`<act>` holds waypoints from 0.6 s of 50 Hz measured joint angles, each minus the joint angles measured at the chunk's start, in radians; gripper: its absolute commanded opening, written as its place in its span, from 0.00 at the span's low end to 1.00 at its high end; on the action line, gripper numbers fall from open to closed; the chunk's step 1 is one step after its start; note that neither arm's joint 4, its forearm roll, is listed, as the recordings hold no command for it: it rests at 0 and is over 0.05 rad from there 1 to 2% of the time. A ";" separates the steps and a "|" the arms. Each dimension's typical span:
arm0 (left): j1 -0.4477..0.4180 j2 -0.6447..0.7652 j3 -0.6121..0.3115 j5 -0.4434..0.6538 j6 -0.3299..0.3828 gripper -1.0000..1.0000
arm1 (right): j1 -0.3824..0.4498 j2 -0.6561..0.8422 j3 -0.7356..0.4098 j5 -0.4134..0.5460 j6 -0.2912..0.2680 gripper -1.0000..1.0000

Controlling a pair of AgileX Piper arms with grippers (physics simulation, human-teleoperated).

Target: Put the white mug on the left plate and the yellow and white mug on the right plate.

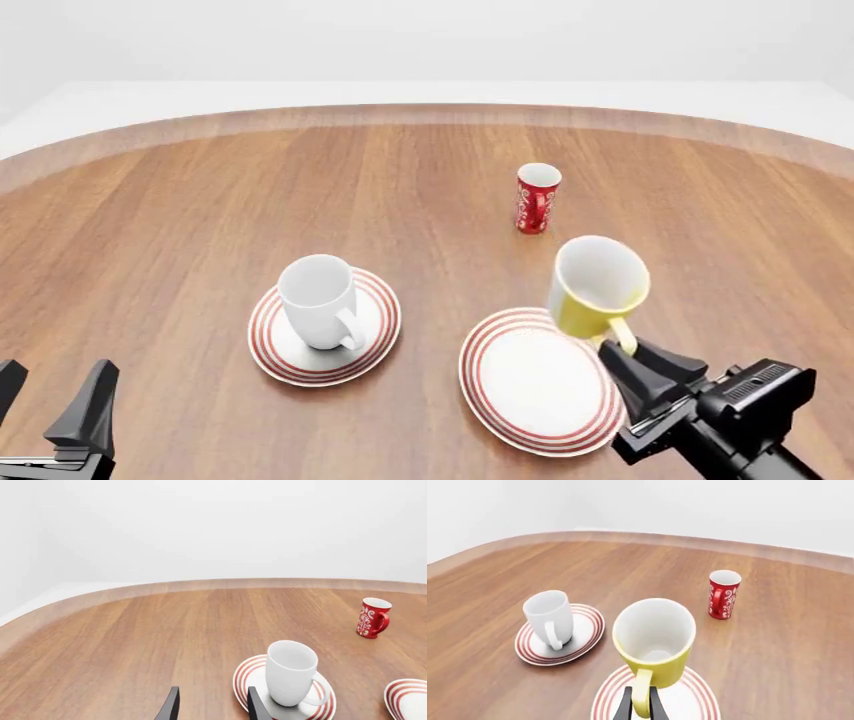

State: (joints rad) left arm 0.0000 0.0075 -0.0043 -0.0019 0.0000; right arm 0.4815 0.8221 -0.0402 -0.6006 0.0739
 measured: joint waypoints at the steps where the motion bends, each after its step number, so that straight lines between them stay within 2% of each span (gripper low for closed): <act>1: 0.000 0.000 0.000 0.000 0.000 1.00 | 0.000 -0.008 0.004 0.006 0.002 0.00; 13: 0.000 0.000 0.000 0.000 0.000 1.00 | 0.001 -0.093 0.032 0.080 0.027 0.00; 30: 0.000 0.000 0.000 0.000 0.000 1.00 | 0.002 -0.042 0.040 0.071 0.053 0.00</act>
State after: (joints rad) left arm 0.0000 0.0075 -0.0043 -0.0019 0.0000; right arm 0.4839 0.7805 0.0000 -0.5295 0.1270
